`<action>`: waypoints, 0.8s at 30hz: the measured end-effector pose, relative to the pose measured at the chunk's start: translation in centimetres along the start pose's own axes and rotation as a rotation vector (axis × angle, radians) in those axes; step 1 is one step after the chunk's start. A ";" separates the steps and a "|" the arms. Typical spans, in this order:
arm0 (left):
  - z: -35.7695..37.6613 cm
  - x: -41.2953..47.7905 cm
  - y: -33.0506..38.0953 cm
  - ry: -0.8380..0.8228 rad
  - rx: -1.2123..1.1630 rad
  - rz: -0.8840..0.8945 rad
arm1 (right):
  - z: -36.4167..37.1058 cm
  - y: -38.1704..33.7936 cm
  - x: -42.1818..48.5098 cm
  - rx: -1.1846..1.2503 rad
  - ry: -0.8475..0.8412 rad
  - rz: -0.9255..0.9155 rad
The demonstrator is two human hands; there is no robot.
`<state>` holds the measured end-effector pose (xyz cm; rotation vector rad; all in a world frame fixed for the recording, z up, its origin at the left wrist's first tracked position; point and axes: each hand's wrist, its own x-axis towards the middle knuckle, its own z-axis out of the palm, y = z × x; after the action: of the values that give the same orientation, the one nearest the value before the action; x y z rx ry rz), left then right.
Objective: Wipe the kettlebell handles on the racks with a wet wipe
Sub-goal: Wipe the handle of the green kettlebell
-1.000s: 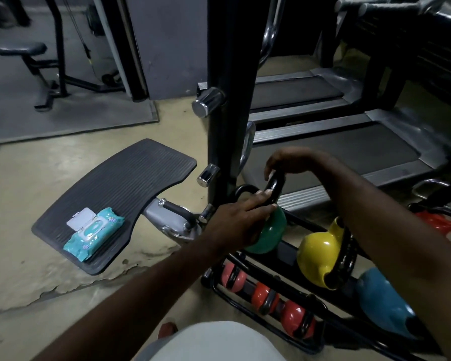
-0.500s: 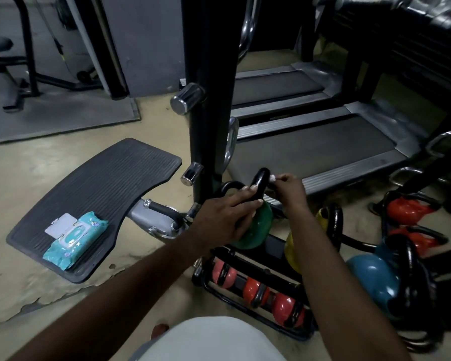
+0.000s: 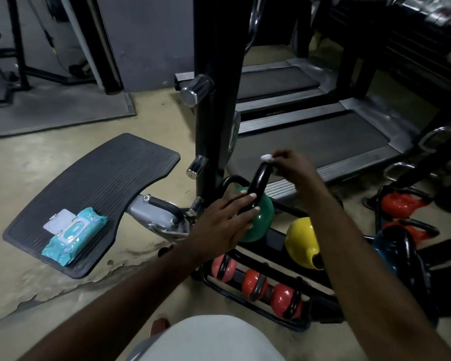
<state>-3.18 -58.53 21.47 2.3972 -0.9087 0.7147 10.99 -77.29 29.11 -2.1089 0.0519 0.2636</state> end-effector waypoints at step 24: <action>-1.4 0.1 1.8 0.002 0.111 -0.056 | 5.1 -10.5 -0.6 -1.338 -0.559 -0.144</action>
<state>-4.76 -58.94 23.06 2.5079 -0.8176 0.7644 11.06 -67.48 35.51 -3.2062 -0.8096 0.9901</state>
